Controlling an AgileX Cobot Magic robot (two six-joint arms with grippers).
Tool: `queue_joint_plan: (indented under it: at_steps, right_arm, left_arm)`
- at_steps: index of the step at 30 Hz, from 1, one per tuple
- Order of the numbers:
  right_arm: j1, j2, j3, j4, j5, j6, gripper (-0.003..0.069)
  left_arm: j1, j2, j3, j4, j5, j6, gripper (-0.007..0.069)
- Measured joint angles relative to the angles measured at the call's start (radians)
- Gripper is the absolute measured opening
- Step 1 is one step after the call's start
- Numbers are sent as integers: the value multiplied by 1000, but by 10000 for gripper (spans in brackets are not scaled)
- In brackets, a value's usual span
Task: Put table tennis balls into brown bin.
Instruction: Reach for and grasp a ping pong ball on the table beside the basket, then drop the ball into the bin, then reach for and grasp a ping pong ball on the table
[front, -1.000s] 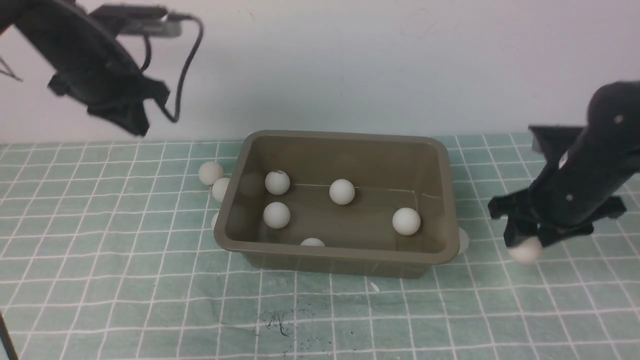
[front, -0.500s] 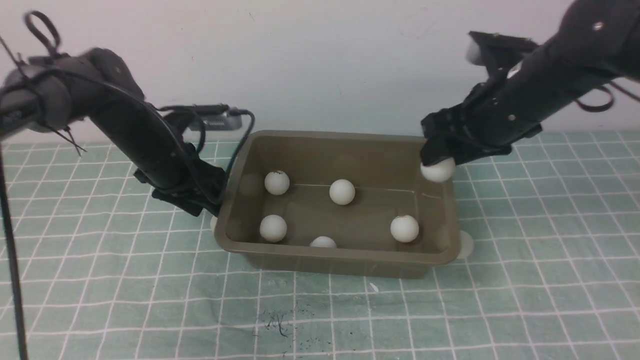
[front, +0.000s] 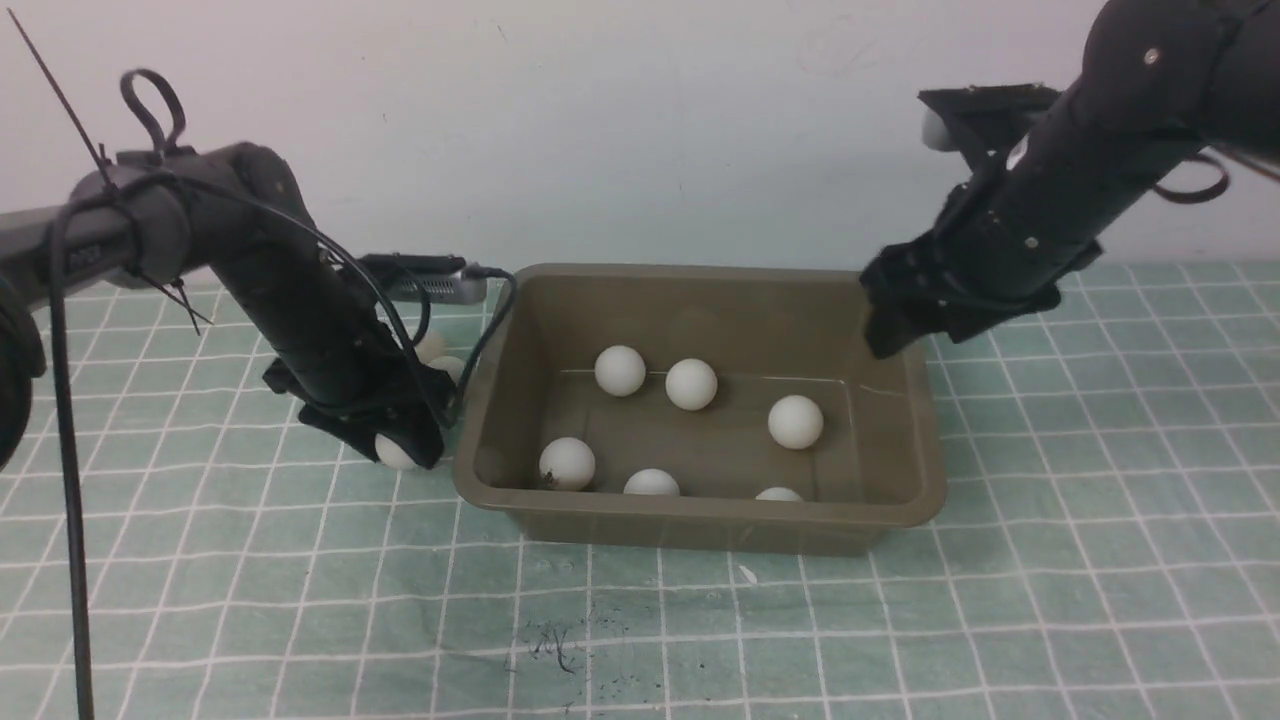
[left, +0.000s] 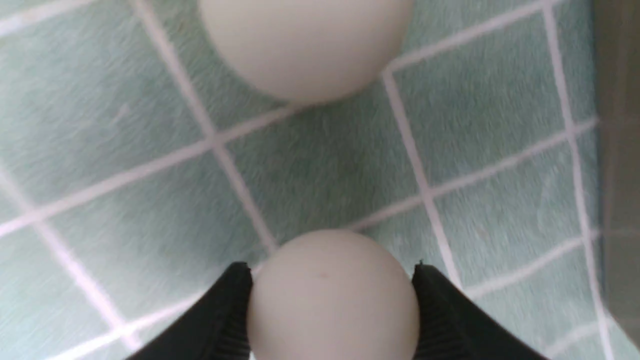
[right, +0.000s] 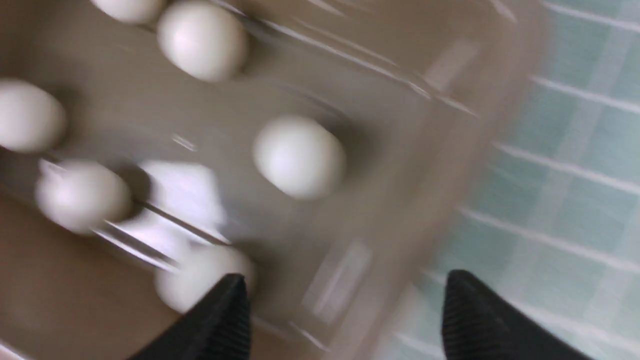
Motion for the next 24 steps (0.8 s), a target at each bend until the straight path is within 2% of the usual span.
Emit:
queue_joint_plan:
  at_steps: [2,3,6,10,12,14,16,18,20,23,24]
  right_arm:
    - [-16,-3,4,-40,42,29,406]
    - [-56,-8,27,-81,88,62,382]
    - [-114,-9,85,-88,85,92,372]
    - [-157,-9,193,5,0,84,370]
    - [-151,-8,263,106,-94,14,382]
    - [-145,-5,283,146,-130,-10,393]
    - [-132,10,304,222,-184,-66,437]
    - [-121,32,309,278,-228,-104,494]
    - [-118,48,310,293,-250,-113,524]
    - [-112,68,310,309,-272,-119,552]
    - [-106,79,310,318,-283,-120,562]
  left_arm:
    - [2,-31,-26,8,20,-1,353]
    - [3,-88,-66,3,38,3,353]
    - [-11,-152,-99,-37,45,31,353]
    - [-53,-167,-108,-129,55,85,353]
    - [-94,-132,-108,-156,54,101,353]
    - [-111,-113,-108,-157,52,102,353]
    - [-148,-71,-108,-157,29,105,396]
    - [-168,-43,-105,-156,-11,105,517]
    - [-174,-35,-109,-144,-42,104,605]
    - [-170,-35,-141,-83,-57,76,661]
    - [-159,-36,-168,-35,-66,32,673]
